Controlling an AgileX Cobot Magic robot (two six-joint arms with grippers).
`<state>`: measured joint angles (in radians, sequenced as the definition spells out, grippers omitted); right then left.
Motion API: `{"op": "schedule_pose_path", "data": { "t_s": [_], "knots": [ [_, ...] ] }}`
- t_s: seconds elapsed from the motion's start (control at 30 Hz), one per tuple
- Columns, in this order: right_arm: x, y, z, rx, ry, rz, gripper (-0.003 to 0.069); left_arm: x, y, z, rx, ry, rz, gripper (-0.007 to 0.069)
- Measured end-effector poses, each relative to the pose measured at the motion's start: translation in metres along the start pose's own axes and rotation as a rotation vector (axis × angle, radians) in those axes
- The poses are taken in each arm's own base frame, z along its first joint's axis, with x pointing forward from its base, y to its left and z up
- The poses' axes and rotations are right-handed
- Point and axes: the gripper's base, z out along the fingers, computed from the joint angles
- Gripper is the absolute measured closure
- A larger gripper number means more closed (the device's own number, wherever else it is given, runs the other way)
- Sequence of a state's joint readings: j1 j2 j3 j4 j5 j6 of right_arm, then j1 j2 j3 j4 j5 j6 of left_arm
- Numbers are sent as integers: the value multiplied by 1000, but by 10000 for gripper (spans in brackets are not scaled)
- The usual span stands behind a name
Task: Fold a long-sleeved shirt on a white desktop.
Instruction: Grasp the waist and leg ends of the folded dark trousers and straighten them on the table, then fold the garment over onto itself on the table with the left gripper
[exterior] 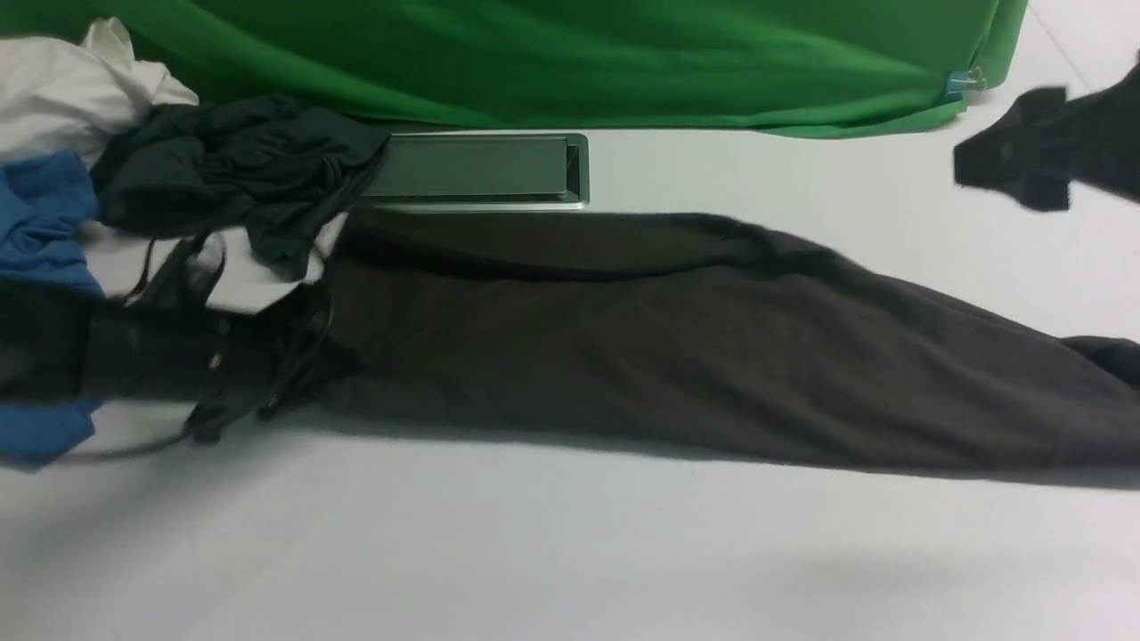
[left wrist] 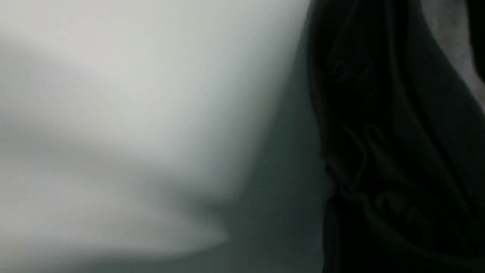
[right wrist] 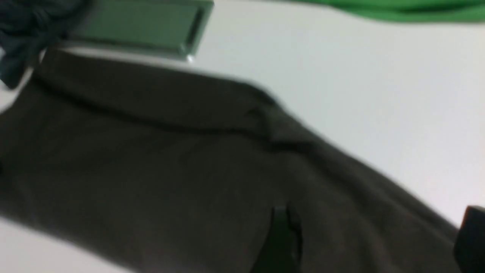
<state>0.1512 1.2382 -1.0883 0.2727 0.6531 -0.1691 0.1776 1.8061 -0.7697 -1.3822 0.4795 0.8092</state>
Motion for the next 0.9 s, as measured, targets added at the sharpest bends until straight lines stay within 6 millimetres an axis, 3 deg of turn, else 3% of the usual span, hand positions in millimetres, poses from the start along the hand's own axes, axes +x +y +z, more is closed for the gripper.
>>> {"op": "schedule_pose_path", "data": {
  "t_s": [0.2, 0.33, 0.47, 0.6, 0.77, 0.87, 0.9],
  "knots": [
    [-4, 9, -25, -24, -88, -6, 111, 38, 30, -49, -228, -234, -67, 470],
    [-4, 18, -25, -52, -87, -26, 112, 39, 33, -63, -281, -311, -15, 470],
    [-2, 32, -24, -99, -78, -58, 112, 27, 12, -81, -199, -385, 38, 470],
    [0, 40, -24, -126, -71, -77, 112, 0, -35, -99, 10, -415, 100, 470],
    [1, 45, -28, -143, -72, -90, 113, -24, -117, -113, 256, -453, 226, 470],
    [1, 46, -36, -149, -93, -90, 113, -17, -186, -103, 381, -440, 355, 470],
    [1, 46, -38, -150, -98, -90, 113, -15, -194, -96, 386, -431, 368, 470]
  ]
}}
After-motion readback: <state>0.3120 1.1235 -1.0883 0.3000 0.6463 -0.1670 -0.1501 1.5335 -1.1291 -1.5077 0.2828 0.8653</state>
